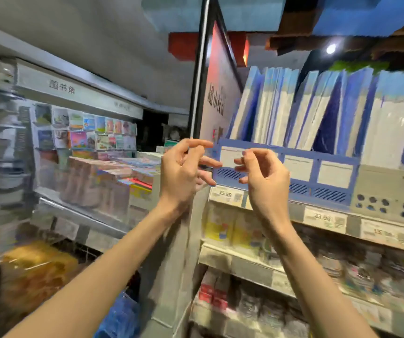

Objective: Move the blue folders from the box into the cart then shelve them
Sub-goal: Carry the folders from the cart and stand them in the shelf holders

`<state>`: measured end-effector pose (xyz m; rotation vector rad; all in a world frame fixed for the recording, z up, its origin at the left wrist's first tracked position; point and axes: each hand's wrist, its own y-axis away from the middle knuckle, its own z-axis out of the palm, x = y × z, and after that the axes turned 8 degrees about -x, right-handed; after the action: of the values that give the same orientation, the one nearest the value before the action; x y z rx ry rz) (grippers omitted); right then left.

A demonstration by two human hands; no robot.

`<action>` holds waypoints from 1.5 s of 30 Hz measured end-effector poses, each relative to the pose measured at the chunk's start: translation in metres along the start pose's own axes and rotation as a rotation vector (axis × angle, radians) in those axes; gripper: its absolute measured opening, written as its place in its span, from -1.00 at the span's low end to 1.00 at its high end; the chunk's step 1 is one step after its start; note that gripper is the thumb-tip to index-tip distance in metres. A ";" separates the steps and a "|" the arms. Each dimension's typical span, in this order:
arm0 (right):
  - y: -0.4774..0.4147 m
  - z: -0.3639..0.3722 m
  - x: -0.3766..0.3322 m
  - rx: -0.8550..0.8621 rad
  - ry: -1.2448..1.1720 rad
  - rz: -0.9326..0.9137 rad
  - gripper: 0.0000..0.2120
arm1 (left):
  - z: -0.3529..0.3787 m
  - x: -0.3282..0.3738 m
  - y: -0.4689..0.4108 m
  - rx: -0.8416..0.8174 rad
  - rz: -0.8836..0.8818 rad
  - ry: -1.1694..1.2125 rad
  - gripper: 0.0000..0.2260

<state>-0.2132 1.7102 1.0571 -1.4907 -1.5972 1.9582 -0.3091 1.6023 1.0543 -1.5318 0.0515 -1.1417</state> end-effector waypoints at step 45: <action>0.111 0.517 0.037 -0.722 0.200 0.185 -0.86 | -0.537 -0.135 0.057 0.297 -0.340 -0.152 -0.77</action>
<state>-0.5903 1.3743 0.8942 -2.0600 -2.2653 1.2819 -0.7058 1.2685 0.8507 -1.3851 -0.4776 -1.2300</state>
